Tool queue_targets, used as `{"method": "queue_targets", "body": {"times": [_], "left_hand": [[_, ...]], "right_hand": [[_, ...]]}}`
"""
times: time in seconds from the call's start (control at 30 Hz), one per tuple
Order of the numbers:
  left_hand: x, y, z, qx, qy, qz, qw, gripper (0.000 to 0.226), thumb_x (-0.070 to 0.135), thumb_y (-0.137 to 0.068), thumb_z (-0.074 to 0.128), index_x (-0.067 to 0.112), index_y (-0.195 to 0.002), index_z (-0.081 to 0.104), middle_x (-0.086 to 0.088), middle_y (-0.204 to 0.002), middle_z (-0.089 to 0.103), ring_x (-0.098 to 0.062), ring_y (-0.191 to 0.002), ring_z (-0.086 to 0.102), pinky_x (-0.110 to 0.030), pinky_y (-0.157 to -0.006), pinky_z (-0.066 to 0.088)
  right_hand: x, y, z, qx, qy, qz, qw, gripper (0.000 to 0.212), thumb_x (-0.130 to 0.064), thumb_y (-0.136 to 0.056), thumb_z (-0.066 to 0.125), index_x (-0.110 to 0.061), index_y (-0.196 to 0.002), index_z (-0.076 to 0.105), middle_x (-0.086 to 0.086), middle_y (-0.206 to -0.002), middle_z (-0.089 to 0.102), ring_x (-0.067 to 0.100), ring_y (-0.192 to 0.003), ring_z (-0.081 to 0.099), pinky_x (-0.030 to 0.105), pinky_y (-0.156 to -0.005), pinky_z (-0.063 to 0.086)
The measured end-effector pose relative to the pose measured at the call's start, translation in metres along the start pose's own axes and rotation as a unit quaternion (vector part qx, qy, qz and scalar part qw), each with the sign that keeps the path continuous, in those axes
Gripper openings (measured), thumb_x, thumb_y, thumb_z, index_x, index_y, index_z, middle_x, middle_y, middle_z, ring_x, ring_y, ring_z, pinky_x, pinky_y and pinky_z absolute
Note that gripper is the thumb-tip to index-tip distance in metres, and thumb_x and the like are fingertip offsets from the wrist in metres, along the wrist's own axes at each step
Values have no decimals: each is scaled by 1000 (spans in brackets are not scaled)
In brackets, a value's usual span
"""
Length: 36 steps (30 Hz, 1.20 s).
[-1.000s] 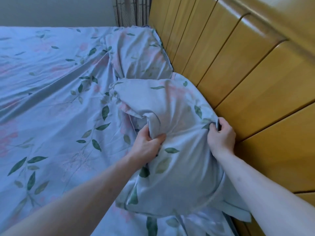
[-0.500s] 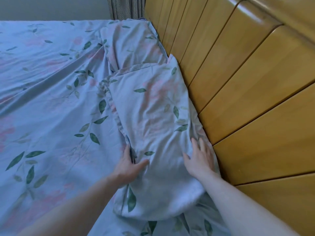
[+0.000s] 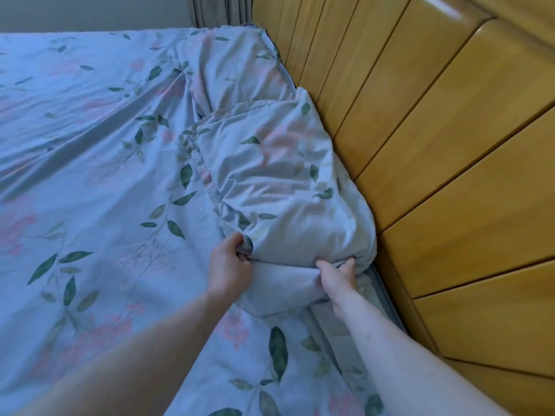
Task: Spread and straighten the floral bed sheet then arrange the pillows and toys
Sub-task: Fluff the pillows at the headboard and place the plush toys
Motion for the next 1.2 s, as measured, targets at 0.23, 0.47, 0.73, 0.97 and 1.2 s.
{"method": "queue_targets", "body": {"times": [0.23, 0.47, 0.73, 0.97, 1.2], "left_hand": [[-91, 87, -2, -92, -179, -210, 957, 39, 53, -82, 61, 17, -93, 52, -1, -91, 57, -27, -91, 62, -38, -78, 51], [-81, 119, 43, -316, -1, -214, 924, 53, 17, -91, 53, 18, -144, 51, -15, -127, 63, -25, -89, 70, -27, -66, 52], [-105, 181, -39, -425, -306, 2, 852, 59, 24, -90, 55, 27, -149, 47, -4, -169, 20, -18, -152, 28, -29, -120, 29], [-146, 241, -95, -413, -310, -40, 855, 50, 30, -92, 55, 31, -142, 51, 1, -166, 24, -17, -144, 42, -29, -115, 35], [-178, 277, -75, -404, -324, -2, 855, 44, 31, -95, 58, 29, -139, 53, 2, -161, 33, -16, -139, 45, -26, -111, 35]], "right_hand": [[68, 49, -30, 59, 202, 40, 977, 83, -52, -94, 61, -19, -158, 20, 10, -158, 33, 33, -134, 47, 43, -100, 43], [149, 108, -2, -81, 445, 34, 891, 69, -51, -94, 52, -23, -155, 34, 2, -156, 35, 24, -143, 38, 38, -115, 35], [129, 186, -37, -38, 471, 17, 881, 71, -36, -100, 48, -23, -160, 13, 2, -164, 19, 27, -146, 31, 40, -111, 38], [178, 237, -46, -111, 452, -17, 885, 65, -23, -99, 48, -32, -158, 24, -9, -167, 15, 20, -150, 23, 38, -117, 32], [260, 226, -89, -64, 506, 117, 852, 51, -26, -97, 42, -8, -144, 48, 13, -152, 46, 29, -130, 52, 33, -96, 46]]}}
Point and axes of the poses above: each hand's wrist, its own y-axis away from the middle knuckle, its own z-axis out of the palm, x = y × z, the point moved 10 cm from there along -y, towards the middle knuckle
